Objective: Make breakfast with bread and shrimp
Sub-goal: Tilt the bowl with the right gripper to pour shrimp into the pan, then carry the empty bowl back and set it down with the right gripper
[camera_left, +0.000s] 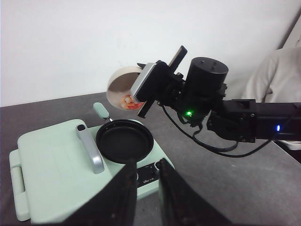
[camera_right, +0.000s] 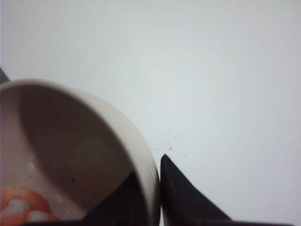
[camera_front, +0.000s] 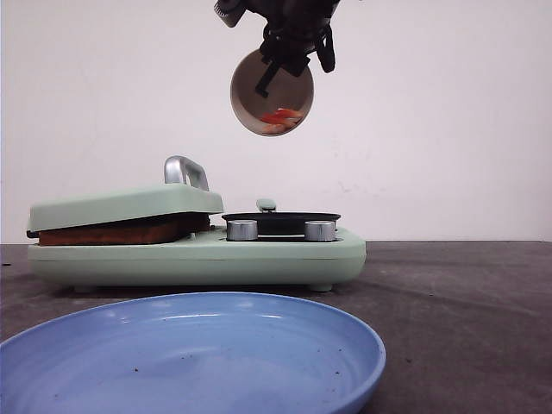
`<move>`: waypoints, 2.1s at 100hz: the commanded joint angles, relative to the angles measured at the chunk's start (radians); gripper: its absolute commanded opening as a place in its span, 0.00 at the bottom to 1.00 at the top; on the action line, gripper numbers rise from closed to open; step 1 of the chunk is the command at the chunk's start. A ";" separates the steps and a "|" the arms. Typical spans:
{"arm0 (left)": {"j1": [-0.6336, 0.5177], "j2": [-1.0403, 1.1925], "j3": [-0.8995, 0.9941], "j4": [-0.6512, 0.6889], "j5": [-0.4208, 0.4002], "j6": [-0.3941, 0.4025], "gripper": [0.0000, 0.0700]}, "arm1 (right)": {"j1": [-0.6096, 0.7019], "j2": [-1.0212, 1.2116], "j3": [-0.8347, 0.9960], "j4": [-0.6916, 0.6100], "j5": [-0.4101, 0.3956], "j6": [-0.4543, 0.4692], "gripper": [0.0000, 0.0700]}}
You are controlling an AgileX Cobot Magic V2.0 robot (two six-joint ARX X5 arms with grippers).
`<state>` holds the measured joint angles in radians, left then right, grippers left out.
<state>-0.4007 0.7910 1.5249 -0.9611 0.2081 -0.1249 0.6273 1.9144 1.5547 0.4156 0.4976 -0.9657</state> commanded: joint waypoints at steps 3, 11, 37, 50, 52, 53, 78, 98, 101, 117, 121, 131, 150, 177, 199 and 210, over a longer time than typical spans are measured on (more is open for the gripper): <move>-0.007 -0.001 0.018 0.010 0.000 0.017 0.00 | 0.005 0.021 0.019 0.043 0.000 -0.042 0.00; -0.010 -0.003 0.018 0.008 -0.002 0.021 0.00 | 0.006 0.021 0.019 0.058 -0.004 -0.061 0.00; -0.022 -0.008 0.018 0.007 -0.002 0.028 0.00 | 0.006 0.021 0.020 0.076 -0.007 -0.105 0.00; -0.027 -0.008 0.018 0.007 -0.002 0.028 0.00 | 0.006 0.021 0.021 0.125 -0.007 -0.130 0.00; -0.027 -0.008 0.018 0.007 -0.002 0.028 0.00 | 0.006 0.021 0.022 0.127 -0.007 -0.136 0.00; -0.027 -0.008 0.018 0.007 -0.002 0.028 0.00 | 0.006 0.021 0.023 0.127 -0.007 -0.138 0.00; -0.040 -0.008 0.018 0.003 -0.002 0.035 0.00 | 0.006 0.021 0.030 0.167 -0.024 -0.174 0.00; -0.047 -0.009 0.018 -0.008 -0.002 0.035 0.00 | 0.003 0.021 0.030 0.220 -0.053 -0.202 0.00; -0.047 -0.010 0.018 -0.014 -0.002 0.035 0.00 | 0.003 0.021 0.030 0.235 -0.053 -0.206 0.00; -0.047 -0.014 0.018 -0.035 -0.002 0.035 0.00 | 0.003 0.021 0.030 0.266 -0.057 -0.225 0.00; -0.047 -0.014 0.018 -0.037 -0.002 0.035 0.00 | 0.003 0.021 0.030 0.266 -0.056 -0.227 0.00; -0.047 -0.016 0.018 -0.038 -0.002 0.035 0.00 | 0.003 0.021 0.030 0.265 -0.056 -0.229 0.00; -0.047 -0.016 0.018 -0.039 -0.002 0.035 0.00 | 0.003 0.021 0.030 0.264 -0.021 -0.165 0.00; -0.047 -0.020 0.018 -0.034 -0.003 0.035 0.00 | -0.039 -0.077 0.031 -0.177 0.111 0.394 0.01; -0.047 -0.020 0.018 -0.031 -0.019 0.045 0.00 | -0.201 -0.212 0.031 -0.716 -0.031 0.961 0.01; -0.047 -0.020 0.018 -0.030 -0.056 0.064 0.00 | -0.322 -0.238 0.030 -0.921 -0.234 1.131 0.01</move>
<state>-0.4427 0.7662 1.5249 -1.0039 0.1707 -0.0864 0.3534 1.6546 1.5654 -0.4004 0.3771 -0.1085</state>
